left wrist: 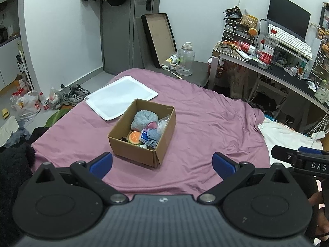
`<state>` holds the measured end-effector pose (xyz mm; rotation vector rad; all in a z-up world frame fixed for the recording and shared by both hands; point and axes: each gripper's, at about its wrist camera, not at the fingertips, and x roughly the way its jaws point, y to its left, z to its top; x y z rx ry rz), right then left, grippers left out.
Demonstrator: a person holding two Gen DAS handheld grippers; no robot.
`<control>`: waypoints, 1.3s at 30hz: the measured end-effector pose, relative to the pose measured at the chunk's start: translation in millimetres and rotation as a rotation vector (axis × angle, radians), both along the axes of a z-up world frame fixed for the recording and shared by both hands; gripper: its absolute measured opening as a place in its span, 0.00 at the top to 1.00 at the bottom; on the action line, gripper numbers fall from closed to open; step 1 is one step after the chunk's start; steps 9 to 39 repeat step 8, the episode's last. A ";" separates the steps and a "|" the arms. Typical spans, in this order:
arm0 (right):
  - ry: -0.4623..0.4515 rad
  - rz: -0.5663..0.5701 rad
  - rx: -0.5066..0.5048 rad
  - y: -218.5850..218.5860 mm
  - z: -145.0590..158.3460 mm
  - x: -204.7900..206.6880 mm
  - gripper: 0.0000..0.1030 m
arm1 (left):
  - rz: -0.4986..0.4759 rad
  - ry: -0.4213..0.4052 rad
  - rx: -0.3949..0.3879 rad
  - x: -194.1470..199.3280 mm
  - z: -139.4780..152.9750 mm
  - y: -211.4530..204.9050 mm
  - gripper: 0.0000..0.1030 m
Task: Organize soft objects
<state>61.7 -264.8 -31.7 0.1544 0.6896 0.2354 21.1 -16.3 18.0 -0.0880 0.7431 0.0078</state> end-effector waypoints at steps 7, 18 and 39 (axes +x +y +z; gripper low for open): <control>0.004 0.008 0.015 -2.5 -3.1 -0.9 0.00 | 0.019 -0.005 0.010 3.6 -3.8 0.5 0.01; 0.004 0.011 0.019 -2.5 -3.6 -1.7 0.00 | 0.018 -0.010 0.005 4.0 -4.6 0.8 0.01; 0.004 0.011 0.019 -2.5 -3.6 -1.7 0.00 | 0.018 -0.010 0.005 4.0 -4.6 0.8 0.01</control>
